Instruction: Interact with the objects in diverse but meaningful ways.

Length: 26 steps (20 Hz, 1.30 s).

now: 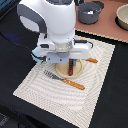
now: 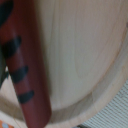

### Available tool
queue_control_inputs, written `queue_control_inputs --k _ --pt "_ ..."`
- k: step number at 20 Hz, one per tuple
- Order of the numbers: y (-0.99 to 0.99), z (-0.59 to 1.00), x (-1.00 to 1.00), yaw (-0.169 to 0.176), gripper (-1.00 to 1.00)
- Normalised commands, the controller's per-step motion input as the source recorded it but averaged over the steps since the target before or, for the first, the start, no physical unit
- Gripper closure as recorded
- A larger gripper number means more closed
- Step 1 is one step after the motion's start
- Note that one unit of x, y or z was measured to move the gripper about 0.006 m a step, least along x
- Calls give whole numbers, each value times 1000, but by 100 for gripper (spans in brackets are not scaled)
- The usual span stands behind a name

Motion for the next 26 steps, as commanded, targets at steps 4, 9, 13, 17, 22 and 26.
queue_control_inputs --k 4,9,13,17,22,26 --pt "17 0 564 -98 -100" --pt "68 157 560 -83 -100" --pt "64 260 471 -66 100" --pt "83 230 461 -57 100" --pt "46 222 347 -40 100" --pt "0 -41 41 3 -100"
